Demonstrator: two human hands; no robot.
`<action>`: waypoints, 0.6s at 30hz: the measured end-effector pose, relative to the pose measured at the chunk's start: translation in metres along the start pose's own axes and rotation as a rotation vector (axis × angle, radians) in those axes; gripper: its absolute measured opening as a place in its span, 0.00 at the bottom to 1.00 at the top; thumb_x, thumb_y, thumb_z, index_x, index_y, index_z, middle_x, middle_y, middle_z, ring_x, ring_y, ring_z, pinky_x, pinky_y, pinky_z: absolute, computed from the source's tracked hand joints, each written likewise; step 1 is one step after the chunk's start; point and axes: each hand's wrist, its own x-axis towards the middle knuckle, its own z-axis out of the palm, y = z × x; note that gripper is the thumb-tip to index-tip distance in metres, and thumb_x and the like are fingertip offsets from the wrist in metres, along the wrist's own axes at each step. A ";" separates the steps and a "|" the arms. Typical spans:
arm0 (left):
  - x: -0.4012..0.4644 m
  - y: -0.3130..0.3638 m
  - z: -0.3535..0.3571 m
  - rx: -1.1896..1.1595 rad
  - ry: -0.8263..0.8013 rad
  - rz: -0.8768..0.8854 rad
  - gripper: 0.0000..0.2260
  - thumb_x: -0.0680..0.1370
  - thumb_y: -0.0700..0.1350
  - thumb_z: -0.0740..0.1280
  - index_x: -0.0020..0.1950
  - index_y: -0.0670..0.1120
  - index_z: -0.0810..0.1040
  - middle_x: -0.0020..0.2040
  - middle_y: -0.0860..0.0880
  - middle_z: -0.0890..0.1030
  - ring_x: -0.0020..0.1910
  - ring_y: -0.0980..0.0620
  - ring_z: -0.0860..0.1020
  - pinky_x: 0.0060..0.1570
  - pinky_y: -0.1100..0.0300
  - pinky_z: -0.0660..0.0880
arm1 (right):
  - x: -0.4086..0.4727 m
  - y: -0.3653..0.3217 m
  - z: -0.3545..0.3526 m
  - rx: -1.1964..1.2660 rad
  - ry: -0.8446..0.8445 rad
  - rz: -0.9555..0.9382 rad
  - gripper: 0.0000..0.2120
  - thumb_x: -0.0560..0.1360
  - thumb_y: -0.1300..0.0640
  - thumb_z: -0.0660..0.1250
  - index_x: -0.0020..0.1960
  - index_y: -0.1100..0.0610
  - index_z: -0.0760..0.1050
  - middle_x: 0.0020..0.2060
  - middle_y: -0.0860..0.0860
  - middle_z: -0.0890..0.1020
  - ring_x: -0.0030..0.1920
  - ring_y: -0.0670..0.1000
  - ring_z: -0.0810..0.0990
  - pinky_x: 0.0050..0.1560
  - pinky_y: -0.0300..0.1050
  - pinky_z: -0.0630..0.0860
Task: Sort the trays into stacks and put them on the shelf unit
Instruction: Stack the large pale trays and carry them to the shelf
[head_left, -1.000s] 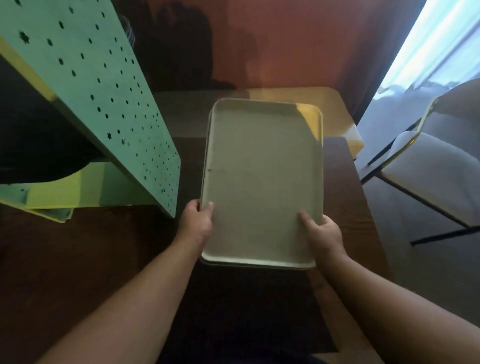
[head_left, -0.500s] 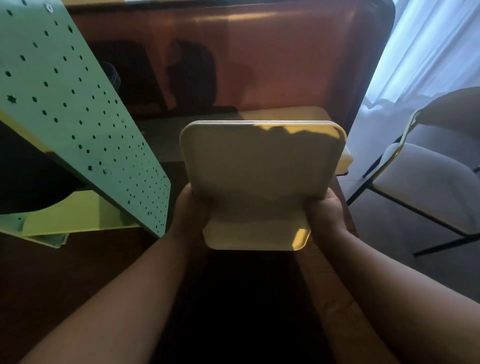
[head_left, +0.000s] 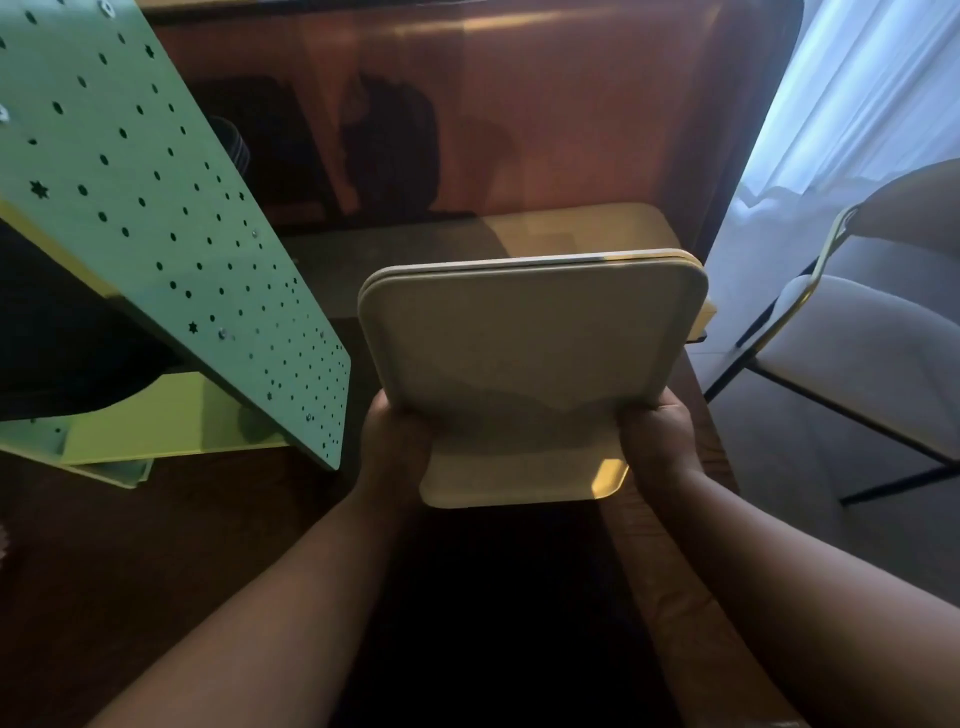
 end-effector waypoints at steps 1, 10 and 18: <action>-0.001 0.001 -0.001 0.058 0.021 0.004 0.10 0.77 0.37 0.62 0.45 0.49 0.81 0.44 0.49 0.84 0.44 0.51 0.82 0.38 0.58 0.81 | -0.002 0.001 0.001 0.006 0.002 0.015 0.16 0.78 0.71 0.58 0.51 0.54 0.79 0.47 0.53 0.82 0.51 0.56 0.80 0.51 0.53 0.80; 0.010 0.030 -0.035 0.526 -0.067 0.053 0.09 0.76 0.38 0.59 0.52 0.43 0.76 0.51 0.43 0.80 0.50 0.44 0.75 0.48 0.56 0.71 | -0.035 -0.010 0.005 -0.005 -0.074 0.084 0.14 0.75 0.75 0.58 0.50 0.63 0.79 0.42 0.60 0.83 0.43 0.61 0.82 0.37 0.51 0.83; -0.001 0.062 -0.097 0.401 -0.359 0.043 0.11 0.81 0.41 0.65 0.60 0.38 0.75 0.47 0.45 0.80 0.43 0.49 0.79 0.37 0.58 0.76 | -0.089 -0.023 0.035 -0.498 0.048 0.097 0.14 0.80 0.52 0.63 0.35 0.49 0.70 0.46 0.54 0.77 0.48 0.53 0.73 0.46 0.43 0.71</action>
